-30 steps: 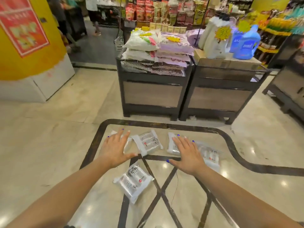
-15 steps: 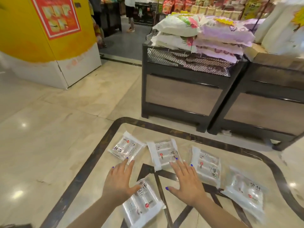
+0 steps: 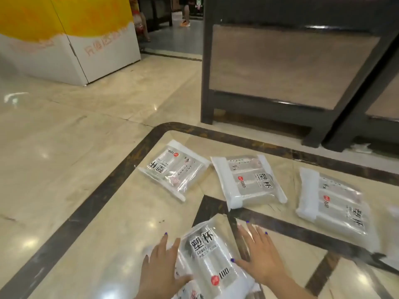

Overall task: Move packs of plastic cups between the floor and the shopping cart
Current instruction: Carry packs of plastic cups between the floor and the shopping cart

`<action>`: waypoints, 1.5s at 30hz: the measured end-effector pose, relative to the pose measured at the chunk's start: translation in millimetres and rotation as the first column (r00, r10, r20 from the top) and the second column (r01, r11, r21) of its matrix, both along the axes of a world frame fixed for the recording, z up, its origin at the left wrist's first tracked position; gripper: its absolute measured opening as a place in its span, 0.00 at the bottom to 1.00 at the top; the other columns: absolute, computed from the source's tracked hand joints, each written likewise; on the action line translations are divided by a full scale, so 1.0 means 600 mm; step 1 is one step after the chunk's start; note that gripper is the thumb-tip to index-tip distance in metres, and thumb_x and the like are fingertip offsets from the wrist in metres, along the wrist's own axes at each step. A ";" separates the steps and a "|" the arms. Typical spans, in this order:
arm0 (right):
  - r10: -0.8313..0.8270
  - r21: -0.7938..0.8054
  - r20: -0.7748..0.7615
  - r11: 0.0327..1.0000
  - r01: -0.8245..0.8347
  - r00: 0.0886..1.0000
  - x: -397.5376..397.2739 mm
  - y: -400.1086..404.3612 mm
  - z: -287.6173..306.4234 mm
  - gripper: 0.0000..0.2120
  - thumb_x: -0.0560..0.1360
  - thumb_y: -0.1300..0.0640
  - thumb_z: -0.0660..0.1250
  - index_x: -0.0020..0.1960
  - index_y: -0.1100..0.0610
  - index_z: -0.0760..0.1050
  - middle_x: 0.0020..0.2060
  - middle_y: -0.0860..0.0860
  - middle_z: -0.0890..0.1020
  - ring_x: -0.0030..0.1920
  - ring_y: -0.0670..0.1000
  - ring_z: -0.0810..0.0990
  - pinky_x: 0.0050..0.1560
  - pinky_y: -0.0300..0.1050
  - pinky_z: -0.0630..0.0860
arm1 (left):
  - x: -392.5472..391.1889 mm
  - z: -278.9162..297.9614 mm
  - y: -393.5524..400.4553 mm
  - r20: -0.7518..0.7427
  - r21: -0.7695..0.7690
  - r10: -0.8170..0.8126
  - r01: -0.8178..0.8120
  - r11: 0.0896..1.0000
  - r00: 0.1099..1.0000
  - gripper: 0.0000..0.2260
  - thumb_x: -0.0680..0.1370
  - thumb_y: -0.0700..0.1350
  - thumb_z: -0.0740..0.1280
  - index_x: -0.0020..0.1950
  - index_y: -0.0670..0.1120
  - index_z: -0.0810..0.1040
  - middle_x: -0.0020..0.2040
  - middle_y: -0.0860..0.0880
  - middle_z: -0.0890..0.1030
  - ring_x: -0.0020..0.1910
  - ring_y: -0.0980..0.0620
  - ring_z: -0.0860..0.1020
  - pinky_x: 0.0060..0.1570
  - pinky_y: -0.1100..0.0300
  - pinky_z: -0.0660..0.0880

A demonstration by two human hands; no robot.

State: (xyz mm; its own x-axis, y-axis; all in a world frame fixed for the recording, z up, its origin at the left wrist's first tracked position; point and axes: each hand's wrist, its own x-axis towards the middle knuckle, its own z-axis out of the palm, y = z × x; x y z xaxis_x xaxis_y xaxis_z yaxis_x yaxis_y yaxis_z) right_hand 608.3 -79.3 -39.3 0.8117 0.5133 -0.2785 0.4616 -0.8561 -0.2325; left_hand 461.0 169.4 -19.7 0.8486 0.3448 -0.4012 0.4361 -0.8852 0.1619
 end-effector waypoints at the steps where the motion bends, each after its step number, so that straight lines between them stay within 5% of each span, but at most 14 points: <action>1: -0.002 -0.009 -0.009 1.000 0.002 1.000 0.003 0.001 -0.035 0.48 0.69 0.26 0.56 0.74 0.37 0.28 0.80 0.48 0.47 0.79 0.55 0.51 0.76 0.49 0.44 | -0.003 -0.032 -0.001 -0.041 0.005 -0.001 0.001 1.000 0.999 0.53 0.60 0.82 0.42 0.79 0.56 0.46 0.80 0.46 0.46 0.77 0.45 0.58 0.70 0.42 0.64; 4: 0.007 -0.051 -0.018 0.999 -0.008 1.000 0.006 0.005 -0.117 0.47 0.72 0.28 0.58 0.77 0.41 0.32 0.79 0.46 0.42 0.79 0.53 0.43 0.77 0.51 0.41 | -0.010 -0.106 0.002 -0.066 0.015 0.015 -0.014 1.000 0.998 0.47 0.69 0.75 0.58 0.79 0.56 0.43 0.80 0.48 0.39 0.78 0.46 0.50 0.74 0.46 0.56; 10: -0.016 0.038 -0.129 0.999 0.021 0.992 0.013 -0.012 -0.180 0.51 0.69 0.27 0.62 0.79 0.42 0.36 0.79 0.45 0.44 0.79 0.52 0.45 0.78 0.53 0.47 | -0.033 -0.202 -0.003 0.004 0.021 0.109 -0.109 0.994 0.994 0.53 0.59 0.82 0.45 0.79 0.56 0.43 0.79 0.47 0.34 0.78 0.42 0.43 0.73 0.40 0.55; 13: -0.022 0.114 -0.210 0.992 0.047 0.978 0.014 -0.015 -0.193 0.53 0.67 0.29 0.67 0.79 0.45 0.39 0.79 0.46 0.48 0.78 0.51 0.48 0.78 0.52 0.49 | -0.050 -0.222 -0.012 0.072 -0.070 0.296 -0.291 0.954 0.952 0.56 0.59 0.81 0.54 0.78 0.56 0.39 0.78 0.45 0.33 0.78 0.41 0.41 0.72 0.40 0.57; 15: -0.031 0.141 -0.297 0.987 0.075 0.954 0.008 -0.014 -0.204 0.55 0.66 0.29 0.68 0.80 0.45 0.40 0.79 0.47 0.54 0.77 0.52 0.54 0.76 0.51 0.55 | -0.064 -0.231 -0.031 0.142 -0.224 0.524 -0.488 0.843 0.840 0.56 0.61 0.77 0.63 0.79 0.56 0.41 0.79 0.44 0.40 0.77 0.38 0.48 0.69 0.40 0.62; 18: -0.068 0.149 -0.424 0.978 0.144 0.903 -0.011 -0.013 -0.212 0.55 0.61 0.24 0.67 0.79 0.42 0.46 0.71 0.52 0.68 0.71 0.55 0.65 0.68 0.50 0.66 | -0.075 -0.250 -0.073 0.069 -0.433 0.835 -0.737 0.518 0.546 0.52 0.66 0.67 0.71 0.79 0.48 0.46 0.74 0.34 0.60 0.71 0.35 0.63 0.67 0.40 0.65; 20: -0.080 0.212 -0.492 0.955 0.208 0.867 -0.021 -0.014 -0.215 0.47 0.68 0.34 0.72 0.78 0.42 0.50 0.68 0.50 0.71 0.66 0.53 0.71 0.65 0.47 0.69 | -0.078 -0.261 -0.094 -0.071 -0.498 0.908 -0.803 0.327 0.414 0.46 0.68 0.67 0.70 0.75 0.42 0.57 0.66 0.36 0.71 0.58 0.38 0.75 0.63 0.43 0.70; 22: -0.066 0.287 -0.528 0.924 0.251 0.847 -0.029 -0.016 -0.211 0.42 0.72 0.43 0.73 0.77 0.43 0.53 0.68 0.45 0.71 0.64 0.49 0.72 0.64 0.46 0.70 | -0.081 -0.268 -0.098 -0.105 -0.564 0.918 -0.783 0.261 0.382 0.42 0.66 0.70 0.70 0.66 0.41 0.66 0.60 0.40 0.76 0.50 0.41 0.78 0.59 0.42 0.72; 26: -0.083 0.450 -0.544 0.811 0.374 0.835 -0.044 -0.025 -0.200 0.39 0.71 0.46 0.74 0.74 0.40 0.55 0.64 0.39 0.71 0.63 0.46 0.73 0.57 0.41 0.71 | -0.075 -0.265 -0.069 0.063 -0.671 0.831 -0.593 0.445 0.553 0.53 0.59 0.74 0.71 0.72 0.42 0.62 0.69 0.41 0.70 0.68 0.41 0.70 0.66 0.40 0.68; 28: -0.117 0.533 -0.548 0.714 0.454 0.828 -0.048 -0.026 -0.186 0.42 0.68 0.44 0.76 0.75 0.41 0.57 0.66 0.40 0.71 0.65 0.48 0.74 0.63 0.49 0.74 | -0.062 -0.236 -0.049 0.156 -0.684 0.766 -0.491 0.539 0.624 0.51 0.61 0.72 0.72 0.75 0.46 0.59 0.73 0.44 0.68 0.71 0.44 0.67 0.69 0.42 0.66; 33: -0.153 0.684 -0.518 0.517 0.514 0.842 -0.053 -0.011 -0.078 0.43 0.67 0.47 0.79 0.74 0.37 0.59 0.69 0.39 0.71 0.68 0.46 0.73 0.66 0.58 0.74 | -0.022 -0.100 -0.009 0.310 -0.770 0.701 -0.263 0.581 0.642 0.54 0.65 0.62 0.76 0.80 0.49 0.47 0.79 0.52 0.54 0.77 0.53 0.55 0.76 0.51 0.54; 37: -0.311 0.719 -0.407 0.470 0.511 0.859 -0.071 -0.003 0.103 0.47 0.66 0.47 0.79 0.77 0.43 0.56 0.72 0.42 0.68 0.70 0.45 0.69 0.70 0.53 0.70 | -0.013 0.089 0.006 0.330 -0.791 0.672 -0.195 0.581 0.663 0.56 0.58 0.64 0.79 0.78 0.54 0.52 0.72 0.55 0.65 0.70 0.53 0.69 0.70 0.50 0.67; 42: -0.335 0.756 -0.343 0.456 0.470 0.878 -0.073 -0.008 0.408 0.45 0.68 0.48 0.78 0.77 0.43 0.56 0.70 0.44 0.70 0.66 0.47 0.73 0.66 0.53 0.74 | -0.001 0.405 -0.005 0.394 -0.762 0.626 -0.141 0.632 0.673 0.50 0.64 0.55 0.80 0.78 0.51 0.53 0.70 0.54 0.66 0.69 0.55 0.67 0.71 0.50 0.66; 45: -0.364 0.777 -0.315 0.431 0.459 0.876 -0.072 -0.023 0.616 0.45 0.69 0.48 0.77 0.77 0.43 0.55 0.70 0.43 0.69 0.66 0.47 0.72 0.65 0.53 0.74 | 0.018 0.616 -0.016 0.438 -0.747 0.583 -0.084 0.660 0.684 0.49 0.67 0.53 0.79 0.78 0.49 0.52 0.71 0.56 0.66 0.69 0.61 0.67 0.69 0.62 0.65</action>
State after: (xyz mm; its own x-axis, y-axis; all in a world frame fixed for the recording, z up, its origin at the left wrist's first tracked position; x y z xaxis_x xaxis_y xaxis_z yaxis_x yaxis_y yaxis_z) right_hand 564.9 -93.3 330.4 0.9878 0.1555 -0.0088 0.0459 -0.3448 -0.9375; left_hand 471.5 159.6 350.2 0.8422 0.5322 -0.0862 0.2554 -0.2530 0.9332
